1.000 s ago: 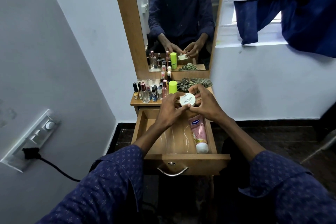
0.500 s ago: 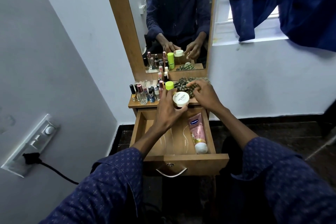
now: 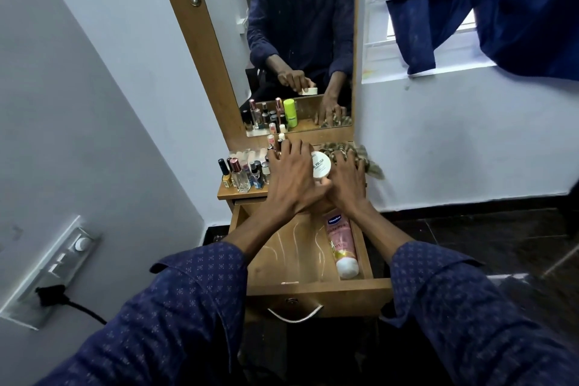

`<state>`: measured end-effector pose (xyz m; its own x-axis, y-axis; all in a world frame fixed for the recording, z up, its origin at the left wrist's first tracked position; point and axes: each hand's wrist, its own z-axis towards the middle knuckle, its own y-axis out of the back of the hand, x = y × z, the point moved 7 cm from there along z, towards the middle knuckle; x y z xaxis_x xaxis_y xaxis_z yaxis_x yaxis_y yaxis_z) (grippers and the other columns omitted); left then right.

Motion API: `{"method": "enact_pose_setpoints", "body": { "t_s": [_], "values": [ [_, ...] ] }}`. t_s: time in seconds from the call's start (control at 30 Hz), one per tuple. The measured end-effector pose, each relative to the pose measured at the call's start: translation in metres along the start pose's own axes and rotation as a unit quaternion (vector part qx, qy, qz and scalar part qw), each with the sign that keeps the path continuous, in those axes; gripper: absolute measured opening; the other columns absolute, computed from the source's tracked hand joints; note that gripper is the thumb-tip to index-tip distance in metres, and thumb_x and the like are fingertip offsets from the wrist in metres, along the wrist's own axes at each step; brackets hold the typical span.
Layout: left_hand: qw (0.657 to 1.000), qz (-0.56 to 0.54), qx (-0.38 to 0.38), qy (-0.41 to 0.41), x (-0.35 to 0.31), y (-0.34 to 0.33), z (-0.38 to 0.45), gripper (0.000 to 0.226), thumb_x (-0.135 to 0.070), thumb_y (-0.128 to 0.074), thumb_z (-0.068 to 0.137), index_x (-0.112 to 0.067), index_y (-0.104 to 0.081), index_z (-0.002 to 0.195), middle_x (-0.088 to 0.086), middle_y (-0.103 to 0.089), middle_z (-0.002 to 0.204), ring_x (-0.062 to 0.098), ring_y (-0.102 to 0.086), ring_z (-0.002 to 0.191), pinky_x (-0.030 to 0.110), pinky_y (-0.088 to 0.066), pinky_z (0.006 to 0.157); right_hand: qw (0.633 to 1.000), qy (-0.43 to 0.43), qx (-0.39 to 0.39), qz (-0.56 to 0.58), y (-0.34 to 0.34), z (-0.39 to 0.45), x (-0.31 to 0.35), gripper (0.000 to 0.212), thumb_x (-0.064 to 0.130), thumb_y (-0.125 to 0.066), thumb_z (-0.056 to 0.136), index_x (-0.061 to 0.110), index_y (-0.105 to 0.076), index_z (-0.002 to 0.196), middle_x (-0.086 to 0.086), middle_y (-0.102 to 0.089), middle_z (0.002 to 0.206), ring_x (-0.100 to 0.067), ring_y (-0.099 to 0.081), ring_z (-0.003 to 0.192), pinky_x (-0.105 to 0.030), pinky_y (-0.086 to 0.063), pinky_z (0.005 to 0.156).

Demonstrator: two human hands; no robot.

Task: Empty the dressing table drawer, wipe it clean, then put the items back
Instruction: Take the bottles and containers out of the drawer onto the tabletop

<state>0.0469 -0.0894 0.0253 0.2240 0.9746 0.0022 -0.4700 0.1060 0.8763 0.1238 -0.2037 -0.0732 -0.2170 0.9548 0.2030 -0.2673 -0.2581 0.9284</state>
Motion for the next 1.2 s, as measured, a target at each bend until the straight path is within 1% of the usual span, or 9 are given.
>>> {"method": "enact_pose_setpoints", "body": {
  "t_s": [0.13, 0.27, 0.33, 0.47, 0.6, 0.73, 0.93, 1.07, 1.2],
  "values": [
    [0.998, 0.024, 0.026, -0.048, -0.004, -0.003, 0.028, 0.073, -0.071, -0.049, 0.077, -0.021, -0.057, 0.128, 0.005, -0.052, 0.120, 0.026, -0.044, 0.118, 0.063, -0.039, 0.105, 0.999, -0.001, 0.021, 0.025, -0.005, 0.002, -0.004, 0.061, 0.038, -0.064, 0.092, 0.028, -0.047, 0.150, -0.007, -0.045, 0.149, -0.038, -0.026, 0.147, -0.063, -0.025, 0.118],
    [0.989, 0.052, 0.126, -0.049, 0.002, -0.017, 0.061, 0.072, -0.072, -0.060, 0.075, -0.022, -0.060, 0.127, 0.006, -0.057, 0.128, 0.030, -0.039, 0.131, 0.066, -0.030, 0.110, 0.998, 0.003, 0.004, 0.059, 0.000, 0.003, -0.007, 0.046, 0.041, -0.053, 0.100, 0.026, -0.050, 0.143, -0.006, -0.044, 0.151, -0.038, -0.027, 0.148, -0.066, -0.024, 0.116],
    [0.984, 0.038, 0.174, -0.030, 0.010, -0.026, 0.074, 0.066, -0.068, -0.068, 0.076, -0.022, -0.060, 0.123, 0.006, -0.062, 0.127, 0.033, -0.037, 0.134, 0.065, -0.029, 0.112, 0.997, 0.001, 0.004, 0.077, 0.000, 0.006, -0.009, 0.051, 0.044, -0.049, 0.102, 0.026, -0.042, 0.149, -0.005, -0.044, 0.153, -0.037, -0.027, 0.148, -0.065, -0.025, 0.116],
    [0.968, 0.031, 0.247, 0.006, 0.029, -0.046, 0.092, 0.053, -0.057, -0.074, 0.082, -0.020, -0.066, 0.119, 0.004, -0.066, 0.121, 0.032, -0.038, 0.128, 0.059, -0.037, 0.109, 0.994, 0.002, 0.023, 0.111, -0.003, 0.006, -0.011, 0.068, 0.049, -0.044, 0.104, 0.025, -0.018, 0.163, -0.003, -0.034, 0.163, -0.036, -0.020, 0.153, -0.064, -0.015, 0.120],
    [0.961, 0.052, 0.273, 0.017, 0.034, -0.057, 0.100, 0.036, -0.049, -0.073, 0.085, -0.019, -0.068, 0.104, 0.002, -0.062, 0.109, 0.029, -0.040, 0.121, 0.058, -0.036, 0.110, 0.994, 0.006, 0.031, 0.105, -0.005, 0.007, -0.011, 0.064, 0.052, -0.039, 0.106, 0.023, -0.025, 0.161, -0.003, -0.028, 0.165, -0.035, -0.017, 0.153, -0.064, -0.013, 0.121],
    [0.952, 0.070, 0.297, 0.018, 0.034, -0.071, 0.108, 0.025, -0.044, -0.071, 0.086, -0.022, -0.061, 0.093, 0.007, -0.065, 0.114, 0.032, -0.041, 0.122, 0.059, -0.038, 0.111, 0.994, 0.006, 0.019, 0.107, -0.008, 0.009, -0.012, 0.060, 0.051, -0.041, 0.104, 0.024, -0.032, 0.157, -0.001, -0.032, 0.162, -0.032, -0.022, 0.150, -0.062, -0.019, 0.119],
    [0.943, 0.122, 0.309, 0.018, 0.025, -0.082, 0.117, 0.018, -0.035, -0.065, 0.090, -0.023, -0.059, 0.102, 0.008, -0.061, 0.113, 0.032, -0.042, 0.129, 0.066, -0.018, 0.120, 0.995, 0.000, 0.016, 0.101, -0.013, 0.012, -0.014, 0.060, 0.052, -0.041, 0.103, 0.025, -0.033, 0.156, 0.000, -0.033, 0.162, -0.032, -0.024, 0.149, -0.062, -0.023, 0.118],
    [0.936, 0.144, 0.321, 0.024, 0.027, -0.091, 0.120, 0.036, -0.033, -0.060, 0.092, -0.023, -0.063, 0.127, 0.010, -0.064, 0.125, 0.034, -0.043, 0.132, 0.067, -0.014, 0.120, 0.996, 0.001, 0.010, 0.090, -0.013, 0.013, -0.014, 0.060, 0.053, -0.041, 0.103, 0.026, -0.033, 0.156, 0.000, -0.035, 0.161, -0.034, -0.027, 0.147, -0.062, -0.026, 0.116],
    [0.939, 0.143, 0.312, 0.026, 0.028, -0.092, 0.120, 0.039, -0.036, -0.053, 0.099, -0.021, -0.059, 0.134, 0.010, -0.063, 0.130, 0.036, -0.039, 0.140, 0.069, -0.011, 0.120, 0.996, 0.002, 0.009, 0.089, -0.013, 0.013, -0.013, 0.061, 0.052, -0.043, 0.103, 0.025, -0.033, 0.156, -0.001, -0.034, 0.161, -0.035, -0.026, 0.148, -0.063, -0.024, 0.117]
  ]
}}
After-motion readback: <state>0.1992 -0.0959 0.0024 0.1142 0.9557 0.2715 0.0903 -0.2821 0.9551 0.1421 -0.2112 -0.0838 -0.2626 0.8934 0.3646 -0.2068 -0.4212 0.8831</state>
